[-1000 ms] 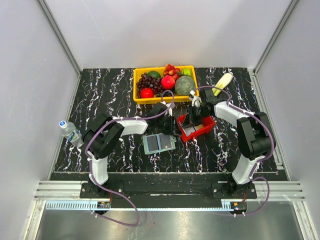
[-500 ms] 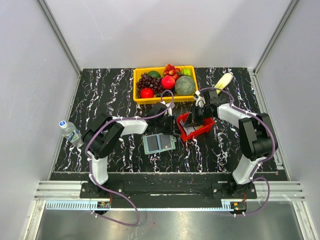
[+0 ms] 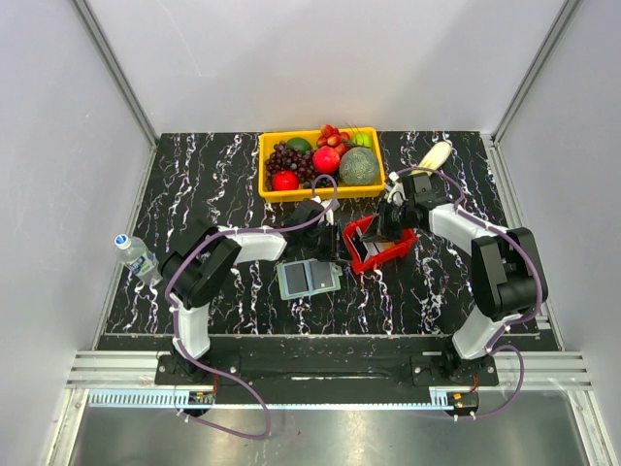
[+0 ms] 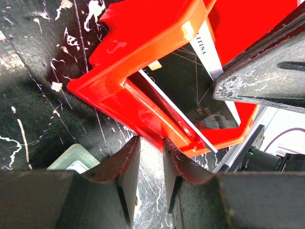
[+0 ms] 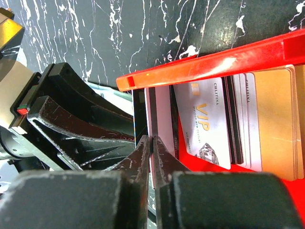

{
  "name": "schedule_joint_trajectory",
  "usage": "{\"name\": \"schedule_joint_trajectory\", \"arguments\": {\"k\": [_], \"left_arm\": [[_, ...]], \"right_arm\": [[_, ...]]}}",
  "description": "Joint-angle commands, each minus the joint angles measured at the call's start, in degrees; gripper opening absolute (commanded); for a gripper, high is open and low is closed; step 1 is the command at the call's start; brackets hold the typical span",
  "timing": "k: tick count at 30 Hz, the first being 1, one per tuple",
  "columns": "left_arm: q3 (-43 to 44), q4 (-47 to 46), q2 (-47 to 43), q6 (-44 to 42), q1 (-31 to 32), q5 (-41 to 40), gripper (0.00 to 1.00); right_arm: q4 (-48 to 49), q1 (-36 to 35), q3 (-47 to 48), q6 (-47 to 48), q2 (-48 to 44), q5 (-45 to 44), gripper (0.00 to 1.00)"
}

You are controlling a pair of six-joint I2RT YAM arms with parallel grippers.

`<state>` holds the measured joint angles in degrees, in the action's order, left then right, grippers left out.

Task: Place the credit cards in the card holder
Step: Pick up the credit card from the storage box.

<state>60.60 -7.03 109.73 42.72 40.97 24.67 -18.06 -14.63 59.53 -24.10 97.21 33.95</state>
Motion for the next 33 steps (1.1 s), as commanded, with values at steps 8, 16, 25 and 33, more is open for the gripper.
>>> {"name": "schedule_joint_trajectory", "arguments": {"k": [8, 16, 25, 33], "left_arm": [[0.13, -3.61, -1.63, 0.61, 0.25, 0.38, 0.29], [0.13, -3.52, -1.89, 0.52, 0.25, 0.38, 0.29], [-0.22, -3.26, -2.51, 0.26, 0.25, 0.21, 0.29], [-0.48, -3.61, -2.59, 0.26, 0.25, 0.21, 0.29]], "right_arm": [[2.77, 0.04, 0.33, -0.86, 0.88, 7.70, 0.13], [4.52, 0.04, -0.20, -2.18, 1.93, 9.99, 0.13], [6.81, 0.39, -1.87, -5.87, -2.19, 3.05, 0.10], [5.86, 0.48, -3.10, -4.39, -7.29, -4.15, 0.02]]}}
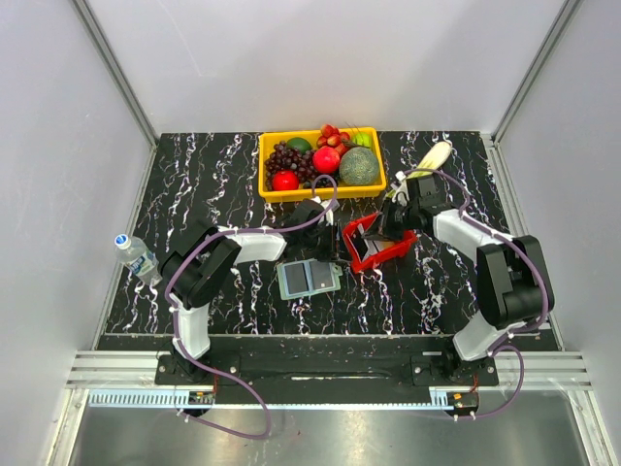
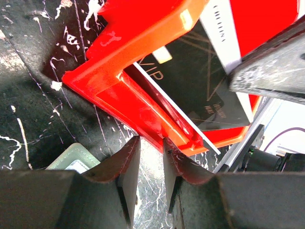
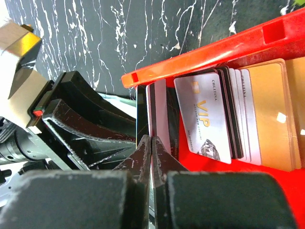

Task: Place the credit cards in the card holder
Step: Pick up the credit card from the storage box.

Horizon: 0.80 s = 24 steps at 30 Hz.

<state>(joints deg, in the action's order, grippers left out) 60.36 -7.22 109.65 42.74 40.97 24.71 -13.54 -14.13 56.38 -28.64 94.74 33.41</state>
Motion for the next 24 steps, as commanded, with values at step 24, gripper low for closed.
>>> {"name": "schedule_joint_trajectory", "arguments": {"k": [24], "left_arm": [[-0.15, -3.76, -2.68, 0.41, 0.16, 0.16, 0.29]], "right_arm": [[-11.23, -12.76, 5.49, 19.41, -8.44, -35.49, 0.00]]}}
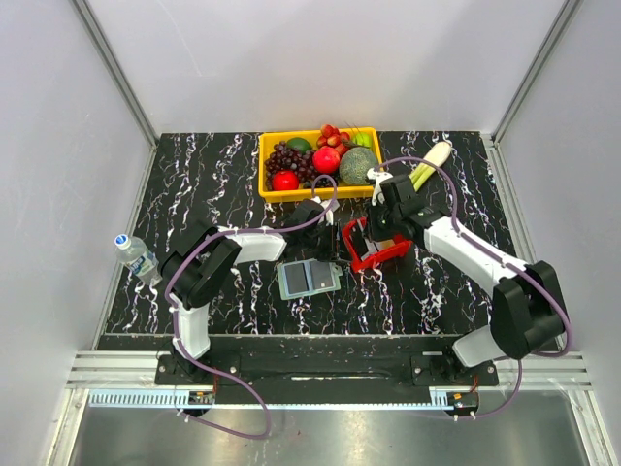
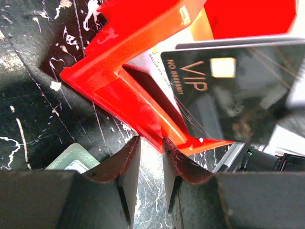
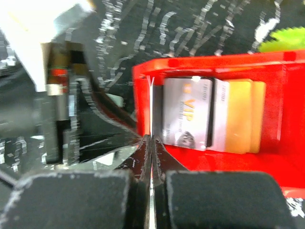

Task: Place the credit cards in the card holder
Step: Pick up the credit card from the storage box.

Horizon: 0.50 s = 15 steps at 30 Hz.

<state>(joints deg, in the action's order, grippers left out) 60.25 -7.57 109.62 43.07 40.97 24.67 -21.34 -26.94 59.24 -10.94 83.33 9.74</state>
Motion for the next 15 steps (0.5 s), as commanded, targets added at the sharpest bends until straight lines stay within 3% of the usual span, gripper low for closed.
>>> {"name": "schedule_joint_trajectory", "arguments": {"k": [1, 4, 7, 10, 12, 15], "left_arm": [[-0.04, -3.41, -2.66, 0.09, 0.16, 0.29, 0.29], [-0.22, -3.41, -2.75, 0.09, 0.25, 0.38, 0.29], [-0.13, -3.24, -2.66, -0.09, 0.25, 0.12, 0.29], [0.39, -3.41, -2.22, 0.09, 0.25, 0.38, 0.29], [0.48, -3.41, -2.13, 0.09, 0.25, 0.47, 0.29], [0.75, -3.06, -2.22, 0.00, 0.25, 0.56, 0.29]], "right_arm": [[-4.66, 0.04, 3.41, 2.06, 3.85, -12.72, 0.00], [-5.02, 0.04, 4.04, 1.80, 3.69, -15.80, 0.00], [-3.44, 0.04, 4.47, 1.71, 2.19, -13.00, 0.00], [-7.91, -0.65, 7.98, 2.07, 5.95, -12.72, 0.00], [-7.93, -1.01, 8.17, 2.76, 7.46, -9.93, 0.00], [-7.05, -1.19, 7.73, 1.81, 7.99, 1.14, 0.00]]}}
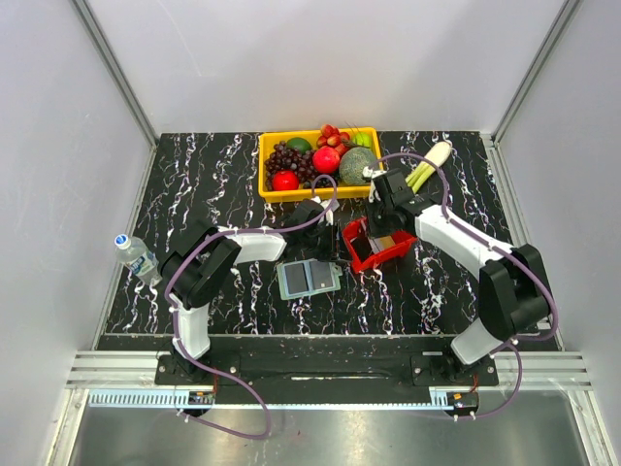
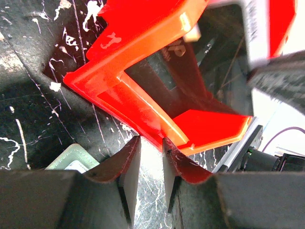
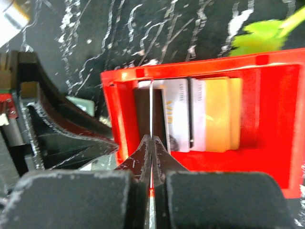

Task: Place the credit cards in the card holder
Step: Pick up the credit card from the storage box.

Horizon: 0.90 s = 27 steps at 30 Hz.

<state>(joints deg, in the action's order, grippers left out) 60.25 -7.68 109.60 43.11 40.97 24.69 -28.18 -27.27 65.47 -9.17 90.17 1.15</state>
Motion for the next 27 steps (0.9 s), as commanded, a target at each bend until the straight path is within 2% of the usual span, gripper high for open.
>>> {"name": "schedule_joint_trajectory", "arguments": {"k": [1, 4, 12, 16, 18, 25, 27], "left_arm": [[0.75, -2.87, -2.29, -0.13, 0.25, 0.45, 0.29], [0.66, -2.95, -2.29, -0.05, 0.16, 0.36, 0.29], [0.57, -2.95, -2.37, -0.13, 0.16, 0.63, 0.29], [0.57, -3.56, -2.02, 0.22, 0.16, 0.71, 0.29], [0.83, -3.57, -1.67, 0.30, 0.16, 1.15, 0.28], [0.31, -3.30, -2.37, 0.13, 0.07, 0.98, 0.28], [0.13, -3.30, -2.46, 0.13, -0.01, 0.89, 0.28]], "right_arm": [[0.93, -0.86, 0.80, -1.10, 0.63, 11.75, 0.00], [3.93, -0.77, -0.35, -2.87, -0.70, 16.16, 0.00], [2.44, -0.77, -0.70, -1.30, -2.45, 7.13, 0.00], [2.34, -0.68, -0.35, -2.25, -0.36, 16.84, 0.00], [3.04, -0.77, -0.61, -4.09, 0.97, 18.45, 0.00], [3.58, 0.28, -0.17, -5.25, 0.71, 16.70, 0.00], [2.97, 1.07, 0.18, -5.33, 0.53, 12.50, 0.00]]}}
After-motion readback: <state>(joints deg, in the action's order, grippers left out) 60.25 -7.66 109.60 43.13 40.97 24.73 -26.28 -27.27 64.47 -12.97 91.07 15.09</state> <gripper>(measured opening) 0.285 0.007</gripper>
